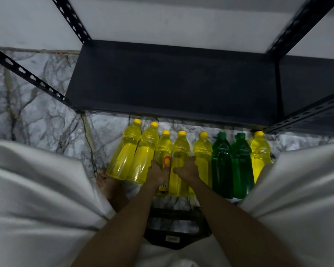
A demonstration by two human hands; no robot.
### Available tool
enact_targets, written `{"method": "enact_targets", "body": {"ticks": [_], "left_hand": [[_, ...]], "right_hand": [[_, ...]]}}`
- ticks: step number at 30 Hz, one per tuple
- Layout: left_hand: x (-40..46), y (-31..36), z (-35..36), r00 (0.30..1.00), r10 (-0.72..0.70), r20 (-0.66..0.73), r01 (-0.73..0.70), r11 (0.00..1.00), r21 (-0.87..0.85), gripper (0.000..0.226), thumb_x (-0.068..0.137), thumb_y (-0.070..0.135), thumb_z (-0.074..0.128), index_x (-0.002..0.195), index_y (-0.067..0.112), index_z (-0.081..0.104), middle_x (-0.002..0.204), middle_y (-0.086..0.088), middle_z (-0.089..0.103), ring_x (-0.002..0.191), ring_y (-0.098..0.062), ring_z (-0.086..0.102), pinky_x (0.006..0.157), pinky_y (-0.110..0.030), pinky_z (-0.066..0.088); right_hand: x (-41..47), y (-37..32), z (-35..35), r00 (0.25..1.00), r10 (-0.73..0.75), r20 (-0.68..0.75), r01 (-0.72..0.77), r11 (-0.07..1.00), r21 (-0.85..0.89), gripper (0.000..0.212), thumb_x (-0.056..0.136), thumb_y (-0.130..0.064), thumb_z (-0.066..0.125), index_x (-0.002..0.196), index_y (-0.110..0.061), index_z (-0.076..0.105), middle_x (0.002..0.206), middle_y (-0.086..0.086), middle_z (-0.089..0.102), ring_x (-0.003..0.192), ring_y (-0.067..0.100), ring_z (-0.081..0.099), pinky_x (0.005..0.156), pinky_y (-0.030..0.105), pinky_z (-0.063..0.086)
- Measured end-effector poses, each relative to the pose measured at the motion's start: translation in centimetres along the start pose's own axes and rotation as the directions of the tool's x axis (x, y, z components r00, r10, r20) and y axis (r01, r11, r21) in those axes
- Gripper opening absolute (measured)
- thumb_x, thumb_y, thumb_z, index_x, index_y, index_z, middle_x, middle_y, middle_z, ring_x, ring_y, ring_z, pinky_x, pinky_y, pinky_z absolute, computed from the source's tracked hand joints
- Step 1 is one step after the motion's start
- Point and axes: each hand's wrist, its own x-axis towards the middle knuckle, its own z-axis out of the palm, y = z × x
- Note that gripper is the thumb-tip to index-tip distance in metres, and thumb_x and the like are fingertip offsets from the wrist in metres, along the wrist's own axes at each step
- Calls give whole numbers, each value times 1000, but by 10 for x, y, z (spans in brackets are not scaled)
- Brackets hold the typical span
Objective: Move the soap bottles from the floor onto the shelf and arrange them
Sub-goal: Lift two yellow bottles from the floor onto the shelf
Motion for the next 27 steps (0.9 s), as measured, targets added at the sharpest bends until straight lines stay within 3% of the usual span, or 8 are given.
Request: {"method": "enact_targets", "body": {"ticks": [4,7,11,14,18,20,23,27], "left_hand": [[6,-2,4,1000,-15,-13,15,1000,20,74,99,43,57,149,0,24,146,-28,46,132,-44,47,101,-44,42],[9,-4,6,999,-24,-21,25,998,59,73,100,44,55,149,-1,24,144,-29,46,130,-45,48,101,-46,43],[11,-5,8,999,-39,-20,41,993,114,72,100,44,53,147,-2,23,141,-30,47,128,-46,49,101,-50,44],[10,-3,8,999,-52,-15,53,994,98,73,100,43,52,149,-1,20,144,-30,44,130,-46,47,104,-51,43],[4,2,7,997,-74,-5,74,997,34,82,99,47,53,155,2,13,152,-28,35,138,-43,40,111,-49,39],[3,3,7,997,-73,6,73,997,8,84,99,48,54,156,2,11,155,-26,33,140,-42,39,112,-48,38],[4,1,6,998,-65,-4,65,998,-3,85,99,51,53,154,1,13,154,-27,35,139,-42,40,111,-49,39],[4,1,6,998,-54,-16,54,998,-10,80,99,51,53,150,-2,21,149,-29,40,134,-44,44,107,-50,42]], "right_hand": [[-6,2,11,993,-115,8,115,979,-167,108,81,-42,83,155,2,17,160,21,24,145,36,35,108,41,42],[-8,0,13,985,-155,-80,117,925,-361,94,81,-45,81,148,1,33,157,19,23,142,34,34,110,39,40],[-2,-2,11,996,-84,-36,72,963,-258,96,81,-30,83,150,1,26,151,21,38,138,38,42,109,41,42],[4,0,4,1000,-13,-3,13,996,-85,91,83,-19,79,152,-5,22,142,19,52,128,38,54,95,39,49],[9,4,-1,997,-27,66,23,998,62,94,87,-31,78,157,-7,21,150,16,47,135,35,50,101,37,46],[8,6,4,996,-88,29,87,996,5,103,84,-43,80,157,-4,20,155,17,39,141,35,41,106,37,42],[15,6,13,997,-76,-11,74,990,-119,93,80,-51,80,148,-3,39,147,18,43,135,35,45,100,39,47],[42,16,16,998,23,50,-23,1000,3,82,64,-41,82,137,-16,56,123,7,66,112,27,65,79,33,55]]}}
